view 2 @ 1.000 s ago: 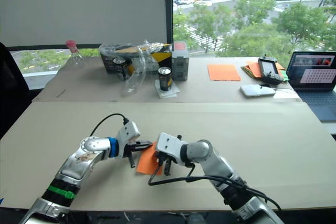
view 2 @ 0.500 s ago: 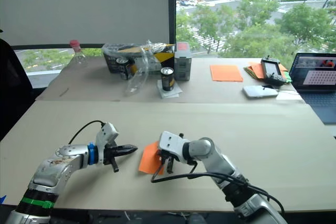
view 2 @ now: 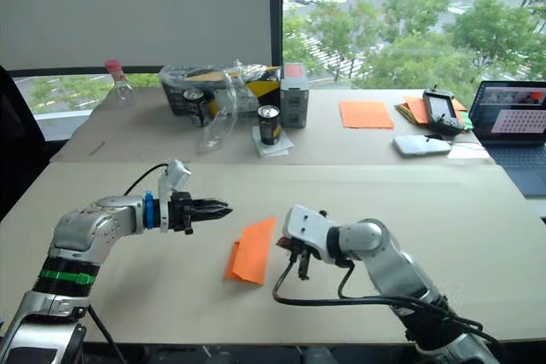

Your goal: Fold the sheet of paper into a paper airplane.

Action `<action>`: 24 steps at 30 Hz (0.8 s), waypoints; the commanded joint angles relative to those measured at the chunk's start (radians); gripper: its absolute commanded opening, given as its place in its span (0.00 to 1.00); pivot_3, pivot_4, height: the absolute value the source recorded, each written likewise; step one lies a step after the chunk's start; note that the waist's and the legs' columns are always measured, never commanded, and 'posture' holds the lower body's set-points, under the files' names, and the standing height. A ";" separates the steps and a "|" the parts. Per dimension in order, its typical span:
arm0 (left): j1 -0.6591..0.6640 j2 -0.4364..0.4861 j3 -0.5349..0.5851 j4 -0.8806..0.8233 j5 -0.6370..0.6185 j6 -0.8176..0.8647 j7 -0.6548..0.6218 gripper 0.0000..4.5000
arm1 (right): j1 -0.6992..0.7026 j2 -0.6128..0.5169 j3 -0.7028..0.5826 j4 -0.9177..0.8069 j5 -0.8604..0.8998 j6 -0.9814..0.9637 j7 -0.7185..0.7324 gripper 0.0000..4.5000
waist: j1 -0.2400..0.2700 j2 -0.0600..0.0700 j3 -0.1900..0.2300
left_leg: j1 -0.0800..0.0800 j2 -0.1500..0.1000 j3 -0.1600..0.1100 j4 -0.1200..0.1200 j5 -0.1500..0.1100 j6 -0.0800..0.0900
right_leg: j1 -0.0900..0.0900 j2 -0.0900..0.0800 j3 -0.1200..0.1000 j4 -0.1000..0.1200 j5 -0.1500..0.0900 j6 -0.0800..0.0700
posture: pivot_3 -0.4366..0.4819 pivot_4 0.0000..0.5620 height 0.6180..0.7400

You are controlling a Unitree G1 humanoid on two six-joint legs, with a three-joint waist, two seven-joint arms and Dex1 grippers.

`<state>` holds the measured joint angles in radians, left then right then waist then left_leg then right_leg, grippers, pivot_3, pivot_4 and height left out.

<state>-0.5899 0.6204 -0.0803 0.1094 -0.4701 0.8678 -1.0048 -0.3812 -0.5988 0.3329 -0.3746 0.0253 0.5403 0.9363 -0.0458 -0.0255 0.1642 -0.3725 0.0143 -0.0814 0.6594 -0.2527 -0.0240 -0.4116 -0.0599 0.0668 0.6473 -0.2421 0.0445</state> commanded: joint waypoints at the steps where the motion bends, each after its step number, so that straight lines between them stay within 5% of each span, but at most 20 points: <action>1: -0.116 0.008 -0.018 0.048 -0.095 0.235 -0.072 0.63 | 0.008 -0.019 -0.054 -0.088 0.035 0.044 -0.014 0.00 | 0.001 -0.002 0.001 | -0.001 0.000 0.000 0.000 0.000 0.000 | -0.001 0.000 0.000 0.000 0.000 0.000 | 0.48 0.27 0.84; 3: -0.247 -0.012 -0.066 0.146 -0.098 0.385 -0.072 0.78 | 0.027 -0.037 -0.074 -0.115 0.037 0.066 -0.027 0.00 | 0.003 -0.002 0.001 | -0.008 0.000 0.000 0.002 0.000 0.000 | -0.009 0.001 0.000 0.003 0.000 0.000 | 0.48 0.27 0.84; 9: -0.502 -0.075 -0.240 0.460 -0.054 0.514 -0.180 0.78 | 0.075 -0.060 -0.100 -0.159 0.027 0.112 -0.088 0.00 | 0.002 -0.002 0.002 | -0.013 -0.001 -0.001 0.003 0.001 -0.001 | -0.011 0.000 -0.001 0.002 0.001 0.000 | 0.48 0.27 0.84; 14: -0.623 -0.154 -0.362 0.713 0.043 0.446 -0.271 0.78 | 0.113 -0.069 -0.109 -0.186 0.020 0.134 -0.136 0.00 | -0.003 -0.003 0.002 | -0.014 -0.002 -0.001 0.003 0.001 -0.001 | -0.012 0.000 -0.001 0.001 0.000 0.000 | 0.48 0.27 0.84; 21: -0.682 -0.235 -0.441 0.860 0.154 0.359 -0.387 0.78 | 0.130 -0.074 -0.115 -0.201 0.009 0.163 -0.188 0.00 | 0.002 -0.003 0.002 | -0.014 -0.001 -0.001 0.003 0.001 -0.001 | -0.012 0.000 0.000 0.001 0.000 0.000 | 0.48 0.27 0.84; 24: -0.686 -0.259 -0.454 0.878 0.182 0.353 -0.432 0.59 | 0.129 -0.075 -0.109 -0.200 0.012 0.165 -0.197 0.00 | 0.003 -0.003 0.002 | -0.015 -0.002 -0.001 0.003 0.001 -0.001 | -0.012 0.000 0.000 0.001 0.000 0.000 | 0.48 0.27 0.84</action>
<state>-1.2449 0.3689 -0.5292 0.9848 -0.3066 1.2360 -1.3993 -0.2523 -0.6628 0.2473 -0.5361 0.0401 0.6987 0.7513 -0.0425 -0.0288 0.1664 -0.3872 0.0127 -0.0823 0.6624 -0.2519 -0.0246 -0.4237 -0.0599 0.0665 0.6481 -0.2416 0.0448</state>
